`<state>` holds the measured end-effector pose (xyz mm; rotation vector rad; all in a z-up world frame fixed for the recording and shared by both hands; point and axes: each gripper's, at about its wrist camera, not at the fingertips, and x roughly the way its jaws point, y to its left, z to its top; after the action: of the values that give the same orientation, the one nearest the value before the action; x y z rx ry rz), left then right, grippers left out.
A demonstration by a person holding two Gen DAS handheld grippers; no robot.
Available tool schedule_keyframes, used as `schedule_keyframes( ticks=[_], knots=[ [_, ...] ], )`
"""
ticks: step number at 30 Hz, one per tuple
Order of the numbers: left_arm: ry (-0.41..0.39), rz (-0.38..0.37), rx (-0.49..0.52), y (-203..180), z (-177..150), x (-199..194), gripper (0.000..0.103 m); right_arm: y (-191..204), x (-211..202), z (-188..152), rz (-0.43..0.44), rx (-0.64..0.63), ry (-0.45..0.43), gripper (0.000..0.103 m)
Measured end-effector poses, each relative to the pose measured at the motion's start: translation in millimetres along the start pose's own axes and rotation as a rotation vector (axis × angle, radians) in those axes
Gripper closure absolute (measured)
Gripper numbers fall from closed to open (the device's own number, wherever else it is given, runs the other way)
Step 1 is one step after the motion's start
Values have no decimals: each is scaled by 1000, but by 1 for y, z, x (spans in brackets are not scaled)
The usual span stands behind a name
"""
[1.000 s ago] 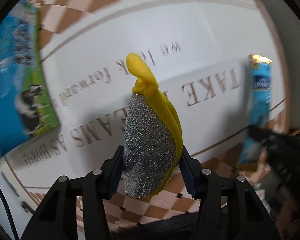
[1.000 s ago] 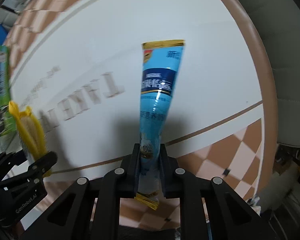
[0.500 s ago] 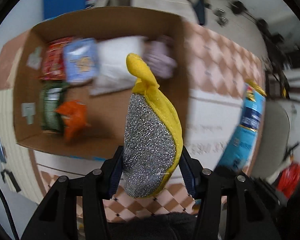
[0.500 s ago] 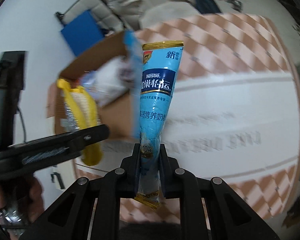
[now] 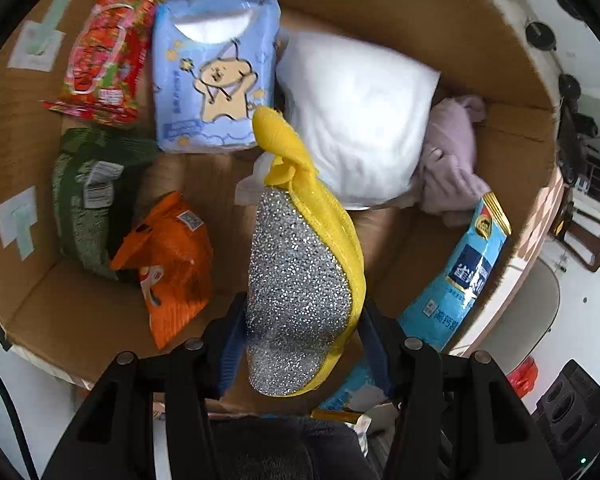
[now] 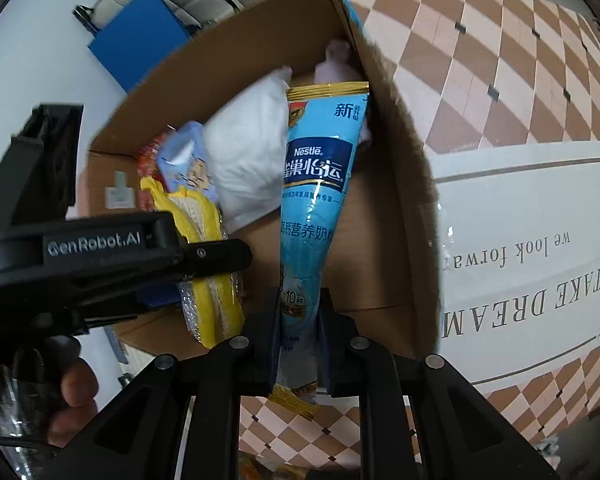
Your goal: Organize soft objects
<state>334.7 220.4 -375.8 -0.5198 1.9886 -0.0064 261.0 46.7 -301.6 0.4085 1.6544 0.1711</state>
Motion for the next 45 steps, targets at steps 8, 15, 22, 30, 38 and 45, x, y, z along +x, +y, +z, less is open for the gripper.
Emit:
schedule_keyframes(
  ticks=[8, 15, 22, 30, 38, 45],
  knots=[
    [72, -32, 4, -13, 8, 19, 50, 4, 18, 13, -77, 6, 27, 85],
    [32, -29, 12, -28, 3, 6, 27, 12, 28, 23, -158, -39, 38, 54],
    [-5, -38, 43, -44, -11, -14, 19, 13, 21, 19, -139, -81, 47, 22],
    [-171, 104, 126, -63, -48, -36, 10, 26, 2, 5, -217, -178, -13, 18],
    [-186, 117, 62, -40, -44, -18, 10, 25, 29, 10, -281, -171, -27, 93],
    [-182, 131, 31, -16, -41, -12, 10, 21, 53, 14, -312, -164, 3, 97]
  ],
)
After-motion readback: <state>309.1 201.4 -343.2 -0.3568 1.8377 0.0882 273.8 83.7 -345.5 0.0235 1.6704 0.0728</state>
